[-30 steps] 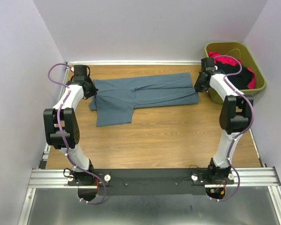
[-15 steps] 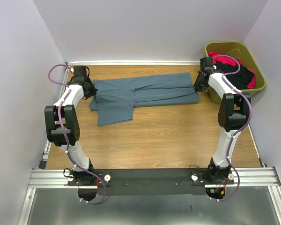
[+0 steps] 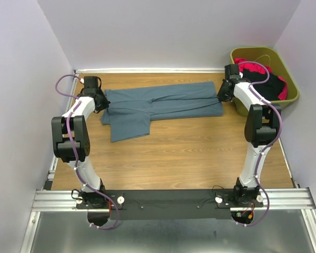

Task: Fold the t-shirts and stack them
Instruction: Fold the tshirt

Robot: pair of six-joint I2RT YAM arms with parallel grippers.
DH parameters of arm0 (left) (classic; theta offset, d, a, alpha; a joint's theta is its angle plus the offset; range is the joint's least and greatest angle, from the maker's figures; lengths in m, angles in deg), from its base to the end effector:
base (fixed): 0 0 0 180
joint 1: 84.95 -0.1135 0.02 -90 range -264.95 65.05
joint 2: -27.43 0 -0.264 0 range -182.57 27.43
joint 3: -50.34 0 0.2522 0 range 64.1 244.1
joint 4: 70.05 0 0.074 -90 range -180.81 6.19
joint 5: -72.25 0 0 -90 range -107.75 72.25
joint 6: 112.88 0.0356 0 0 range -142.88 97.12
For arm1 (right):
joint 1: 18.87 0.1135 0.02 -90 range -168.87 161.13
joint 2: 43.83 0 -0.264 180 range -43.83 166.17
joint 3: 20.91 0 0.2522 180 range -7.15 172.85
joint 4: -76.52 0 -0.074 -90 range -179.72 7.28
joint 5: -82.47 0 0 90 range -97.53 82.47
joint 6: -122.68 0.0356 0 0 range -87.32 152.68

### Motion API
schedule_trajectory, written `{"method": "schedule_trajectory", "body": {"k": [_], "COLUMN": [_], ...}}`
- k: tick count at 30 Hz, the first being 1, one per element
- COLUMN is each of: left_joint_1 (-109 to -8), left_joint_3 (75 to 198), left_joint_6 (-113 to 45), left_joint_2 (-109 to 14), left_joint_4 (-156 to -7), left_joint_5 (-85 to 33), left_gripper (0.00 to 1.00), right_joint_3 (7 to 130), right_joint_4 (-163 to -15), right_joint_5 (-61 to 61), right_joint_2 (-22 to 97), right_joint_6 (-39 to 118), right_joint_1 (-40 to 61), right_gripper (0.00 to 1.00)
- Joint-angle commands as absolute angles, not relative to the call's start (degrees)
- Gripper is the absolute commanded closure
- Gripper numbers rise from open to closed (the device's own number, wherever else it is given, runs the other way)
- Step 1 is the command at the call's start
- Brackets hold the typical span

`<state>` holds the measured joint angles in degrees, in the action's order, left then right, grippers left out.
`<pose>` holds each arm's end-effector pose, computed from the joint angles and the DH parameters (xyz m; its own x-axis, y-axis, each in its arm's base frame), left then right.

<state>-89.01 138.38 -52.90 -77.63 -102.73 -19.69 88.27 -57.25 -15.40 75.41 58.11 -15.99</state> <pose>0.3997 0.0272 0.2110 -0.6342 -0.5463 -0.5471 -0.4230 0.8375 -0.3459 0.4576 0.0181 0.2089 -0.7391 0.3887 -0.5501 0.3803 0.9149 0.1355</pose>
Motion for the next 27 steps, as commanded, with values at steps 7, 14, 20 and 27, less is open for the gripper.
{"method": "schedule_trajectory", "body": {"k": [7, 14, 20, 27], "left_joint_1": [-89.7, -90.0, -90.3, -90.3], "left_joint_3": [136.9, 135.2, 134.6, 133.5], "left_joint_6": [-53.8, -54.8, -55.3, -55.2], "left_joint_2": [-76.1, -74.4, -74.8, -76.1], "left_joint_4": [-99.4, -98.1, -97.8, -96.1], "left_joint_5": [-18.2, -16.1, -15.3, -16.3], "left_gripper": [1.0, 1.0, 1.0, 0.99], "right_joint_3": [90.0, 90.2, 91.0, 91.6], "right_joint_4": [-59.7, -60.6, -61.2, -61.9], "right_joint_5": [-15.6, -14.9, -13.8, -12.5], "right_joint_2": [76.5, 76.4, 77.4, 78.9], "right_joint_6": [57.4, 56.9, 56.4, 55.7], "right_joint_1": [-16.6, -16.6, -16.5, -16.4], "right_gripper": [0.99, 0.99, 0.97, 0.87]}}
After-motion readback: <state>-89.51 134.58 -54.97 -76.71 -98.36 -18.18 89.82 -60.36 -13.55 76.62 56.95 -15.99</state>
